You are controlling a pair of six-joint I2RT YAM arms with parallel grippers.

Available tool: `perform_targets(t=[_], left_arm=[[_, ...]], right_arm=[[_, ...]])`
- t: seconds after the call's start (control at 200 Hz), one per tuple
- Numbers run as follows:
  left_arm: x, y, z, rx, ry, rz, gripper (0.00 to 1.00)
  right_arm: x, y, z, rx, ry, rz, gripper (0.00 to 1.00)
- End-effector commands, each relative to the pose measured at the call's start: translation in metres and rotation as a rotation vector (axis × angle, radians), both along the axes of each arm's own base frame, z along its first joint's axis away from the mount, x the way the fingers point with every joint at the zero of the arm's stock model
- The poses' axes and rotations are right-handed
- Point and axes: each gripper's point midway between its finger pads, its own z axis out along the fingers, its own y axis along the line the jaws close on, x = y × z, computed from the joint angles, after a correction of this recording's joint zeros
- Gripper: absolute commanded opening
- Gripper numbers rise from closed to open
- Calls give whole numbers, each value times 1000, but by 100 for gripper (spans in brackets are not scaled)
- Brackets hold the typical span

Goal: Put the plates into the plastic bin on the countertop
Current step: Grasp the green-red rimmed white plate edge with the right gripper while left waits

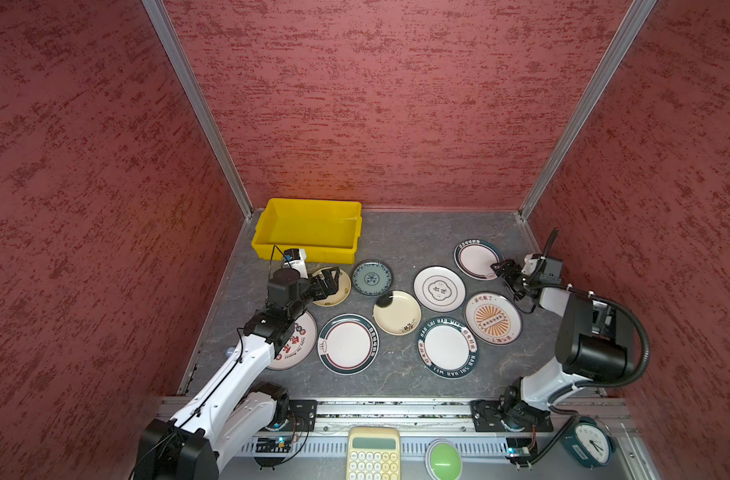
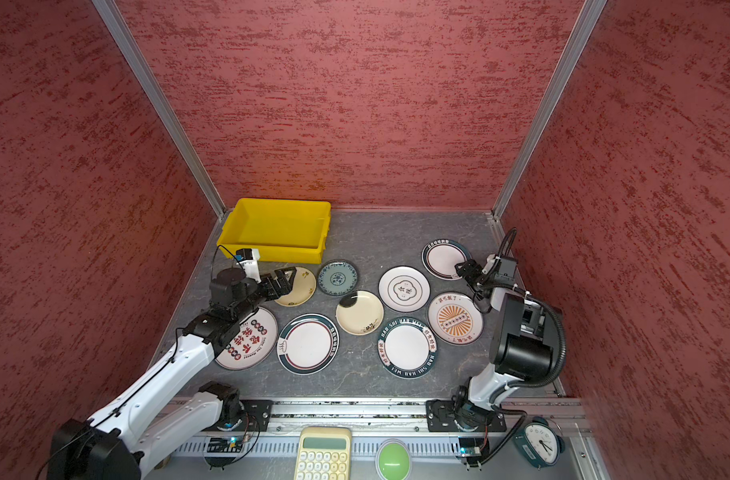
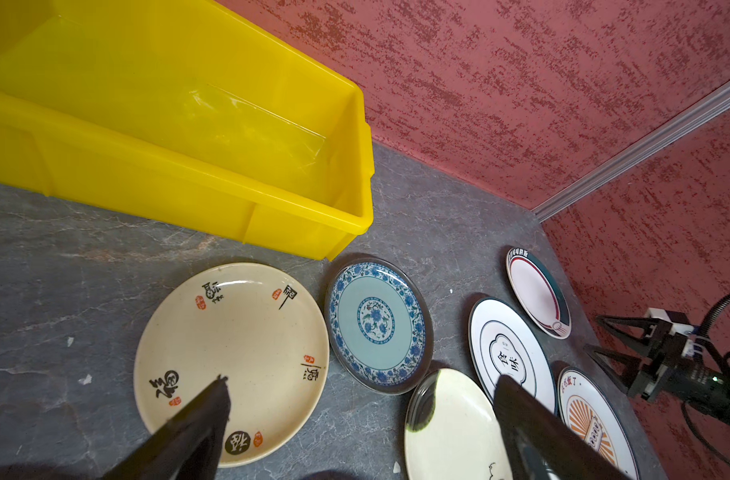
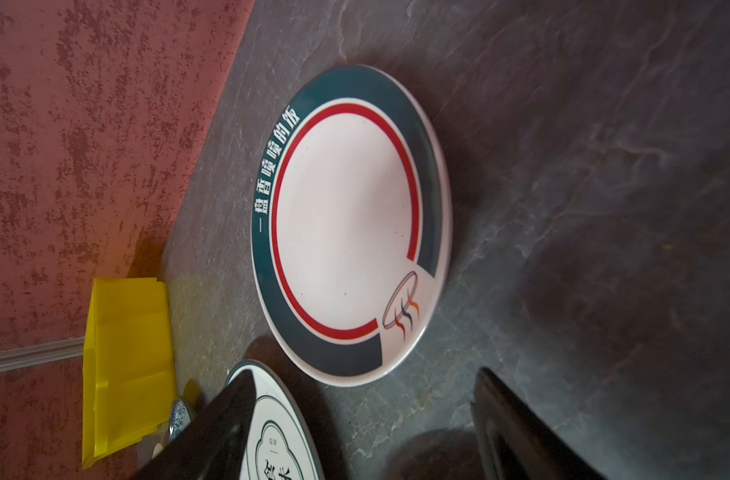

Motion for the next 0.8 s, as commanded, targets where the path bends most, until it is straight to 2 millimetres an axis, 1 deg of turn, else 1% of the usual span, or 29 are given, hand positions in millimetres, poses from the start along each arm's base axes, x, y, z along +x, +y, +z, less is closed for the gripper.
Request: perform_targets(t=[0.0, 0.035, 0.1, 0.24, 0.296, 0.341, 0.401, 0.461, 0.556, 0.666, 0.721, 0.792], left_arm=[[-2, -1, 7, -39, -22, -6, 99], [-2, -1, 6, -41, -19, -7, 99], [-3, 0, 5, -45, -12, -5, 99], [-5, 1, -1, -66, 7, 9, 99], [-6, 1, -2, -74, 11, 11, 99], [-6, 2, -4, -76, 16, 15, 99], [-6, 3, -5, -74, 23, 19, 99], [-6, 4, -5, -72, 25, 26, 99], [-5, 7, -5, -71, 28, 38, 99], [-5, 7, -5, -74, 30, 41, 99], [-5, 7, -6, -74, 31, 41, 99], [-5, 7, -8, -72, 38, 44, 99]], right_arm=[[19, -1, 9, 26, -65, 30, 71], [22, -2, 6, 32, -59, 27, 67], [25, -4, 1, 35, -50, 15, 66], [33, -6, -1, 56, -69, 5, 58], [37, -6, -3, 67, -69, 9, 48], [40, -6, -6, 80, -67, 11, 43], [43, -7, -10, 99, -57, 0, 41], [45, -8, -15, 111, -51, -11, 36], [46, -10, -22, 125, -42, -33, 34], [47, -10, -27, 136, -39, -41, 29], [48, -10, -28, 136, -37, -44, 26], [49, -12, -29, 134, -35, -45, 26]])
